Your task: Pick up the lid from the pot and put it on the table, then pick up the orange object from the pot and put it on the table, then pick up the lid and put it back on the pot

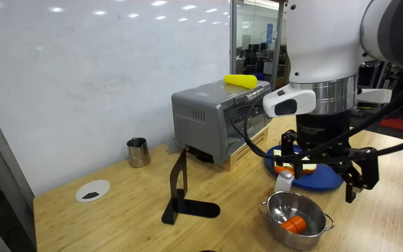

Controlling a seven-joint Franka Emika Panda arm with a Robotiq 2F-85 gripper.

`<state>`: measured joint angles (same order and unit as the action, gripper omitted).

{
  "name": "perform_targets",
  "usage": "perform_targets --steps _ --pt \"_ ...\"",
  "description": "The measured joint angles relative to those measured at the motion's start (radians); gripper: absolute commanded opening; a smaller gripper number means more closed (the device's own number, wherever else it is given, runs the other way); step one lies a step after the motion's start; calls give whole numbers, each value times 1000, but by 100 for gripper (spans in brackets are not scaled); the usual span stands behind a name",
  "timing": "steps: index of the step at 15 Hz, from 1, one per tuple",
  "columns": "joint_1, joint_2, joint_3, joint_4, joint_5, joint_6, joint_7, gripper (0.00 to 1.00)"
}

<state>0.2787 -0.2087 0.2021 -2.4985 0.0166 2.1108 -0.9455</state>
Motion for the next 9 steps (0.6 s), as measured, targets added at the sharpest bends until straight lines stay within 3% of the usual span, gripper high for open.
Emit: perform_targets --steps 9 --pt "0 21 -2 -1 -1 76 5 100"
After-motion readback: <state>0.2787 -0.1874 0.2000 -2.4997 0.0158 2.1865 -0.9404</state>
